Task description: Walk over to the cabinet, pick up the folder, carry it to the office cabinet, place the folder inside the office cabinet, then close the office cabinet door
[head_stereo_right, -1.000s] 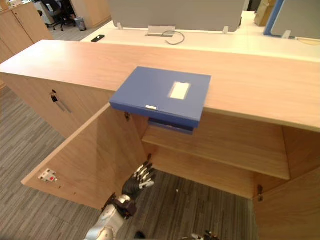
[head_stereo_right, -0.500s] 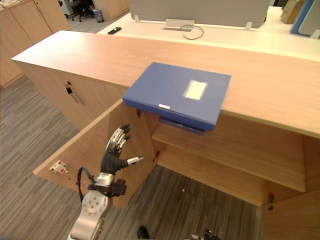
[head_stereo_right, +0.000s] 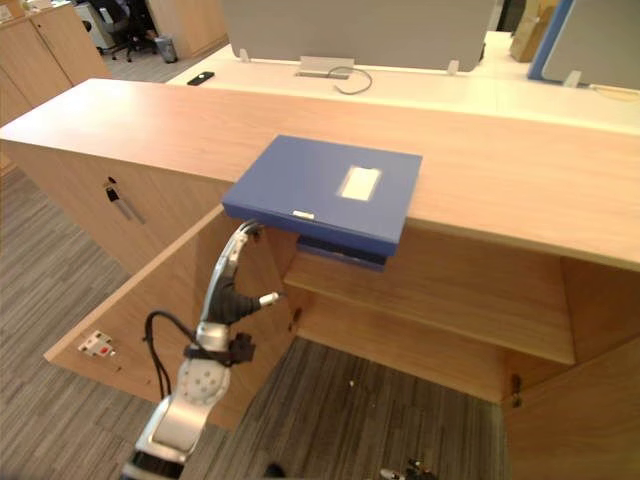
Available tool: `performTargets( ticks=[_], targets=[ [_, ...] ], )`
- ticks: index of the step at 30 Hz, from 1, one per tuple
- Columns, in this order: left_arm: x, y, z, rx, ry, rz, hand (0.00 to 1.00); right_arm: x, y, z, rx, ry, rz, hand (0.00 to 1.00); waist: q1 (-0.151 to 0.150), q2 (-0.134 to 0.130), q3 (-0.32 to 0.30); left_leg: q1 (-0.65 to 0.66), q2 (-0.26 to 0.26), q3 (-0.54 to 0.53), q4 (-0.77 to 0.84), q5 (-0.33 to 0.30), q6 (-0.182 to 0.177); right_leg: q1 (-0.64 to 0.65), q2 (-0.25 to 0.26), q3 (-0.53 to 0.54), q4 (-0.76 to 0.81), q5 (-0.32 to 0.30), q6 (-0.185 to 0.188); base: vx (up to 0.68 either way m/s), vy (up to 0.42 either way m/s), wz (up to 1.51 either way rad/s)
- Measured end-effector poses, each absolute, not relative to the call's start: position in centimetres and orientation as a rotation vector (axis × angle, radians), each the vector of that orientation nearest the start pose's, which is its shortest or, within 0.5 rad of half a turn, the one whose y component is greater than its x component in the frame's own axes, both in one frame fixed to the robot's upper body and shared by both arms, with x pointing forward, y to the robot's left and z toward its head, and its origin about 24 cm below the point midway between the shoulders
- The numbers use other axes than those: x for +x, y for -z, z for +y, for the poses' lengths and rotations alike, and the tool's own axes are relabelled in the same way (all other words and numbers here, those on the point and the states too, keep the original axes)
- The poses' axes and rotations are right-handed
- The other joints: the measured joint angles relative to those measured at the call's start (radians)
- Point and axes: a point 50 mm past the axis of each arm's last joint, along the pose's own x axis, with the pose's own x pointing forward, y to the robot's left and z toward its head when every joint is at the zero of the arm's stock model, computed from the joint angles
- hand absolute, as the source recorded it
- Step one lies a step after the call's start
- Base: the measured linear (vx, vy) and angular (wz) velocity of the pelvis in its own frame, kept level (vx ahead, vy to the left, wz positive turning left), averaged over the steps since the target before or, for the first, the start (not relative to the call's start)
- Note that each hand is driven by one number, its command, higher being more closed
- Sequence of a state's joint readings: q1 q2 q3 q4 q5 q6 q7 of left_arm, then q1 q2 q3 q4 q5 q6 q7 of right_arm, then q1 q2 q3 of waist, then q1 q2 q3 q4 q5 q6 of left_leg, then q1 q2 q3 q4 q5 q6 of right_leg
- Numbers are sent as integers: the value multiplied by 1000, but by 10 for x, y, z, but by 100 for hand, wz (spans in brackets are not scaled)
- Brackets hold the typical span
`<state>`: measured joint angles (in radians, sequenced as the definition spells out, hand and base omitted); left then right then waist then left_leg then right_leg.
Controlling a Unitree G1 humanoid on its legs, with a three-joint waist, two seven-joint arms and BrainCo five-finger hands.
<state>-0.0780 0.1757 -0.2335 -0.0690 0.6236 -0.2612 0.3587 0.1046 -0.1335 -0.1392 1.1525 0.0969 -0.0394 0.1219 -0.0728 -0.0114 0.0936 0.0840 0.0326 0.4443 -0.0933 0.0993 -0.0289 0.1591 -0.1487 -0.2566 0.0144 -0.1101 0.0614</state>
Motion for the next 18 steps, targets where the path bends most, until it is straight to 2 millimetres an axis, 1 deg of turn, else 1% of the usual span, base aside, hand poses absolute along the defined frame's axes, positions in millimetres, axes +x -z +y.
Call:
performTargets(
  ticks=[1, 6, 9, 12, 14, 16, 18],
  targets=[
    [257, -102, 116, 740, -42, -595, 0, 67, 167, -212, 120, 177, 1179, 0, 0, -6, -2, 5, 1, 10, 0, -3, -1, -1, 0, 12, -1, 0, -1, 4, 3, -21],
    [269, -114, 117, 934, -125, -669, 0, 71, 168, -206, 153, 200, 1166, 0, -15, -27, -17, 8, 2, 37, 1, -14, -8, -5, 3, 27, -10, 12, -10, 41, -7, -15],
    [276, -118, 116, 1036, -152, -691, 0, 78, 166, -206, 147, 198, 1149, 0, -23, -25, -19, 12, 9, 43, 5, -14, -8, -4, 11, 26, -14, 26, -33, 26, -20, -10],
    [279, -123, 111, 1116, -161, -744, 0, 83, 166, -206, 142, 202, 1138, 0, -25, -25, -22, 20, 14, 56, 5, -14, -8, 3, 18, 26, -31, 40, -54, 3, -25, -14],
    [281, -126, 108, 1160, -171, -770, 0, 84, 165, -206, 139, 204, 1135, 0, -28, -25, -27, 23, 16, 63, 5, -14, -8, 3, 19, 26, -33, 44, -60, -19, -27, -14],
    [288, -124, 105, 1208, -158, -768, 0, 84, 165, -206, 138, 206, 1134, 0, -32, -25, -32, 25, 19, 65, 5, -14, -8, 3, 22, 26, -34, 47, -65, -35, -24, -6],
    [294, -122, 106, 1259, -154, -759, 0, 87, 165, -206, 137, 210, 1129, 0, -42, -25, -32, 25, 20, 66, 4, -14, -8, 3, 23, 26, -34, 48, -65, -61, -20, -5]
  ],
)
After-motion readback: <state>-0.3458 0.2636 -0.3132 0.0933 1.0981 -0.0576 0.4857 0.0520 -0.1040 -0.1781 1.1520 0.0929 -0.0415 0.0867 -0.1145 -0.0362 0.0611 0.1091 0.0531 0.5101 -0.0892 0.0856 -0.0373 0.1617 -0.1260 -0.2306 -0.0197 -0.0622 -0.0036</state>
